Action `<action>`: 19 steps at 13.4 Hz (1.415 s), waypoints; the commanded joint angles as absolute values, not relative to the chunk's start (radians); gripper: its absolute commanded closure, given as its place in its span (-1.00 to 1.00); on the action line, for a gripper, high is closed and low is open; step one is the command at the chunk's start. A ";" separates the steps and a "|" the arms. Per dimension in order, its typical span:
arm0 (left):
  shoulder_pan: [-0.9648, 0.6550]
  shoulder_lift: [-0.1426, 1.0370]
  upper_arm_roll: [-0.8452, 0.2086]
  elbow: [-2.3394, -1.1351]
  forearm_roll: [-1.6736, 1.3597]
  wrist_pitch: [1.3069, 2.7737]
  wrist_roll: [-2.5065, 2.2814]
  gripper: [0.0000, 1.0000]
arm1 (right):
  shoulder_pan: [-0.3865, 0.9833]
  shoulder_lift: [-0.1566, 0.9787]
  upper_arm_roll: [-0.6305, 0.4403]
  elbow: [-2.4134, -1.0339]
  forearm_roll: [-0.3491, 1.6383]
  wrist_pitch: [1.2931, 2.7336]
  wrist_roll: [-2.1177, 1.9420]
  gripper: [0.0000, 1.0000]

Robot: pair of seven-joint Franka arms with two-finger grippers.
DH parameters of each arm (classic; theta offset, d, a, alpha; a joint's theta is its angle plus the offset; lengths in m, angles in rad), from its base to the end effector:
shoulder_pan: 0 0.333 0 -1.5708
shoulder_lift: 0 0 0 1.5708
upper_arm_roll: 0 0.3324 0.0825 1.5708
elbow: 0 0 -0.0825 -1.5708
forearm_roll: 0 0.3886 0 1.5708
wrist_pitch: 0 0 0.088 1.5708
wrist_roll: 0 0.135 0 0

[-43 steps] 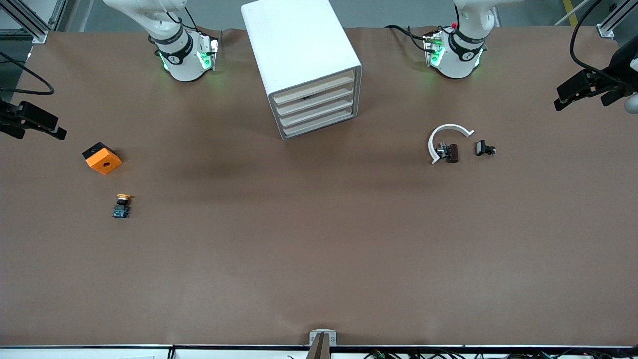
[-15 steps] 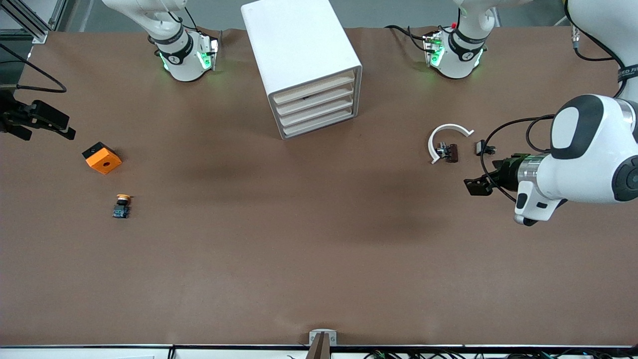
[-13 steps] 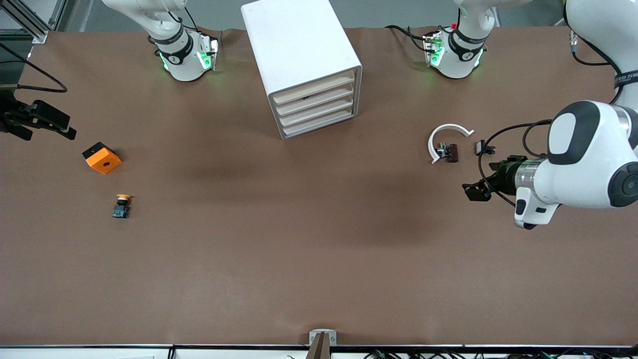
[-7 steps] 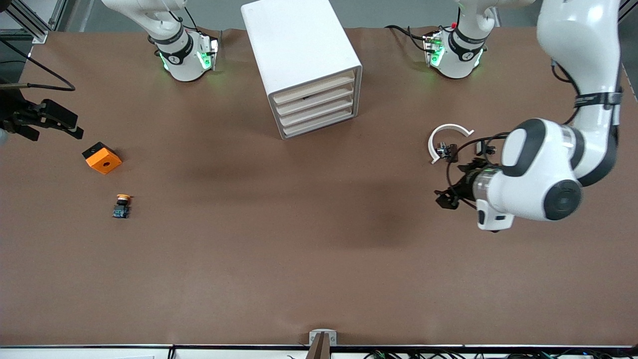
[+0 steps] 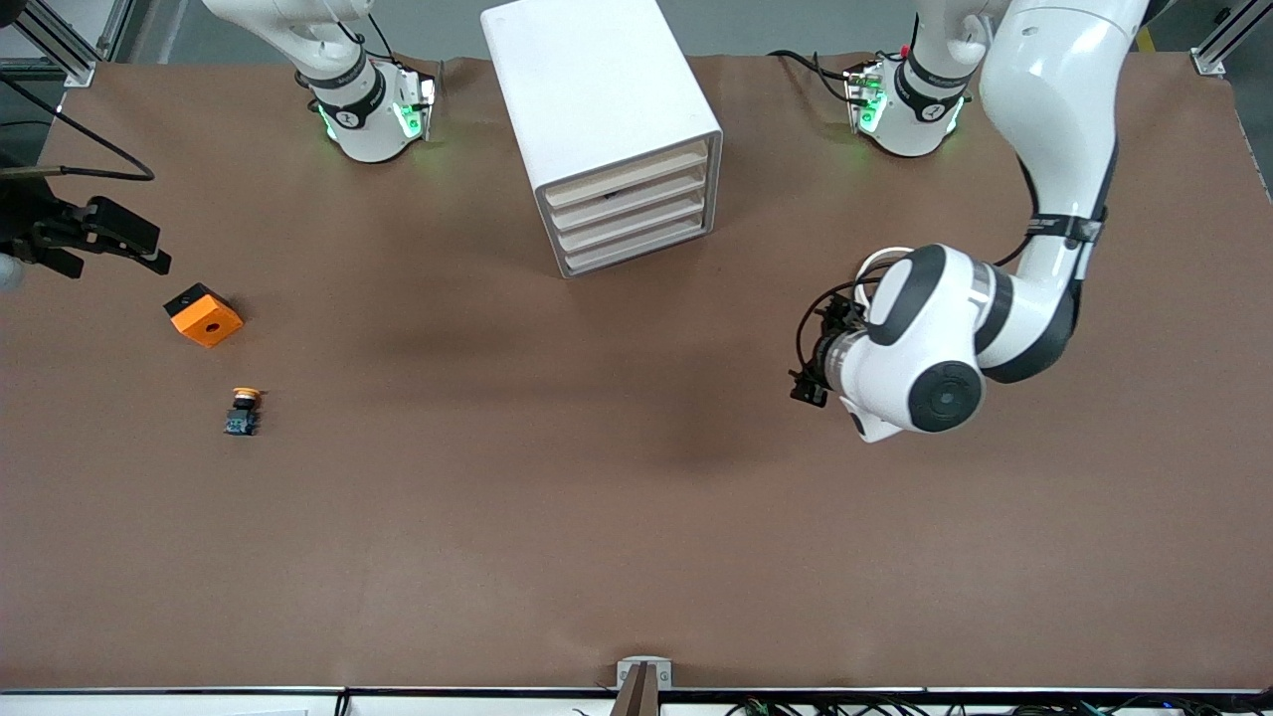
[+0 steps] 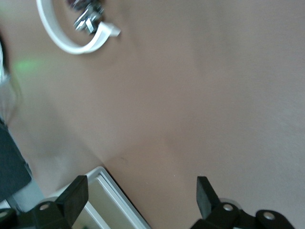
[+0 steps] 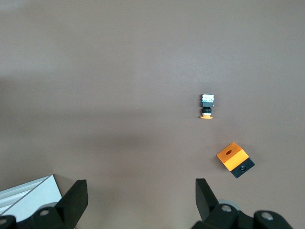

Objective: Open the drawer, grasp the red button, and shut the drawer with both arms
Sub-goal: 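Move the left gripper toward the white cabinet's drawer handle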

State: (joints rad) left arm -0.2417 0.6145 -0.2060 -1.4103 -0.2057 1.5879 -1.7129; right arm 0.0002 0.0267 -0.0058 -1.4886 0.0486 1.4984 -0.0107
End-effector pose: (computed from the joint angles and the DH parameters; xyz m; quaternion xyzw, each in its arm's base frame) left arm 0.6011 -0.2943 0.3138 -0.7606 -0.5933 0.2404 0.1083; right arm 0.5605 0.0038 0.6307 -0.9997 -0.0041 0.0083 0.0242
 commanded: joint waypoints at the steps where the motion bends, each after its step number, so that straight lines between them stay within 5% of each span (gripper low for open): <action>1: -0.268 0.652 -0.201 -1.393 -0.303 1.575 -1.868 -1.00 | 0.015 0.032 -0.005 -1.476 0.035 1.486 -0.008 -1.00; 10: -0.399 0.790 -0.199 -1.431 -0.569 1.473 -2.121 -1.00 | 0.025 0.038 -0.003 -1.483 0.035 1.488 0.002 -1.00; 12: -0.417 0.804 -0.199 -1.431 -0.572 1.447 -2.140 -0.66 | 0.025 0.038 -0.003 -1.489 0.035 1.488 0.002 -1.00; 19: -0.446 0.860 -0.201 -1.431 -0.777 1.325 -2.253 -0.36 | 0.031 0.040 -0.003 -1.491 0.035 1.489 0.003 -1.00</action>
State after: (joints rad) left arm -0.4455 0.8429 -0.2054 -1.4392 -0.6977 1.3614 -2.1986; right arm 0.0244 0.0391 -0.0044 -1.4916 0.0485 1.4933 -0.0102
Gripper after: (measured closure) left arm 0.317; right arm 0.000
